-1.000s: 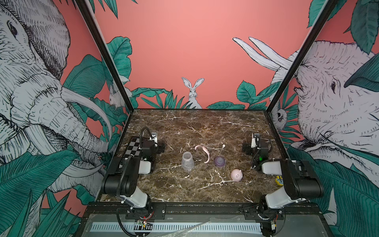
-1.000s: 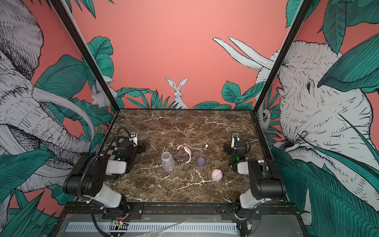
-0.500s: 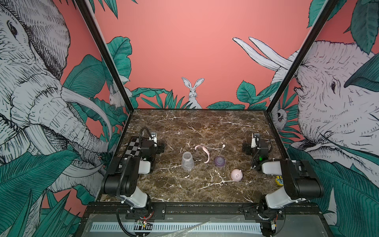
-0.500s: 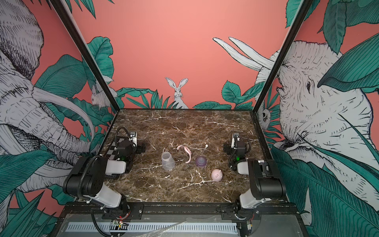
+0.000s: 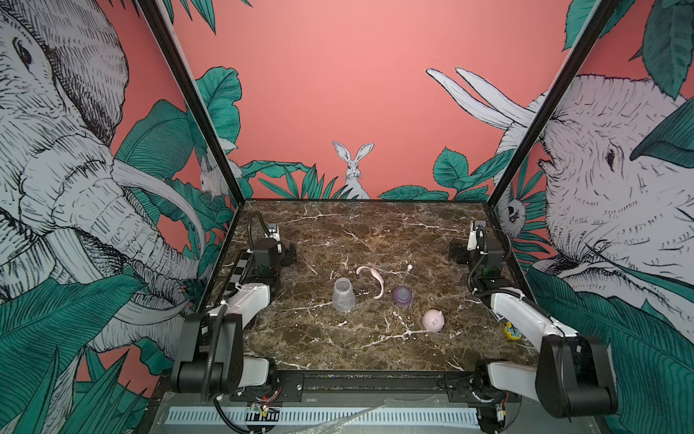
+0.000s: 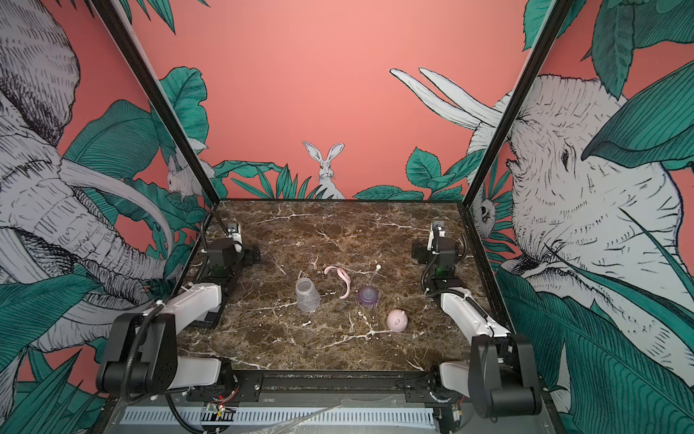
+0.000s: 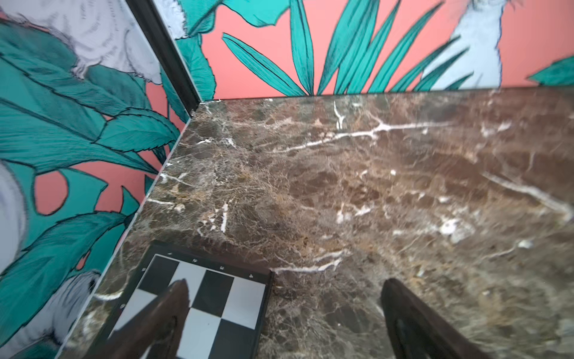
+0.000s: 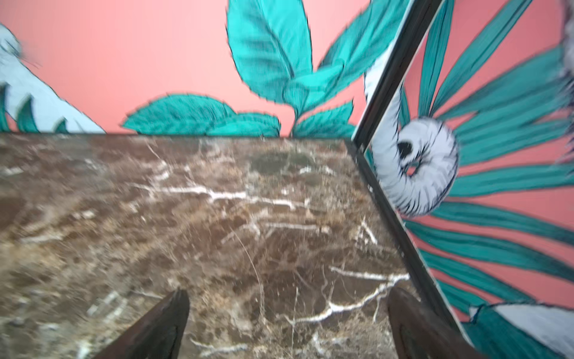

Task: Assemble the baby bottles
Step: Pick up the baby bottle from the center of the board.

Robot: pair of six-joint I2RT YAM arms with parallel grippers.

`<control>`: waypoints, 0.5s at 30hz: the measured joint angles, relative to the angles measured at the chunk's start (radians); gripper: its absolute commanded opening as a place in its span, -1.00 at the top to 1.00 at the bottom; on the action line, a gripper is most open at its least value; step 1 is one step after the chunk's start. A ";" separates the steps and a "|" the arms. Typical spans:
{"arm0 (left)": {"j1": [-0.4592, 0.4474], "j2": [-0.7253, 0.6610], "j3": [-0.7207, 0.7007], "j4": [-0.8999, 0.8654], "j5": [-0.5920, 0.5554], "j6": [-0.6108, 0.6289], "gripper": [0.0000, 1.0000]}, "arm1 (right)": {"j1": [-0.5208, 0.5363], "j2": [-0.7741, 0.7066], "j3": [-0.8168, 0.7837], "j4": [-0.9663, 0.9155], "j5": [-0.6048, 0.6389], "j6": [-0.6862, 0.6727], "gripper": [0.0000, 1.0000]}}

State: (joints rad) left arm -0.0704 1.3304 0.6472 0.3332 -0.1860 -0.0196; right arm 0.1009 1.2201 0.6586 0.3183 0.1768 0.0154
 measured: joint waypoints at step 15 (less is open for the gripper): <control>-0.219 -0.402 0.016 -0.602 0.062 -0.172 -0.97 | 0.447 0.219 0.596 -0.778 0.042 0.179 -0.98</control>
State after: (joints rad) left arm -0.2890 0.9279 0.6628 -0.2687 -0.1238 -0.1921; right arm 0.5484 1.4391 1.2545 -0.4599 0.2192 0.1940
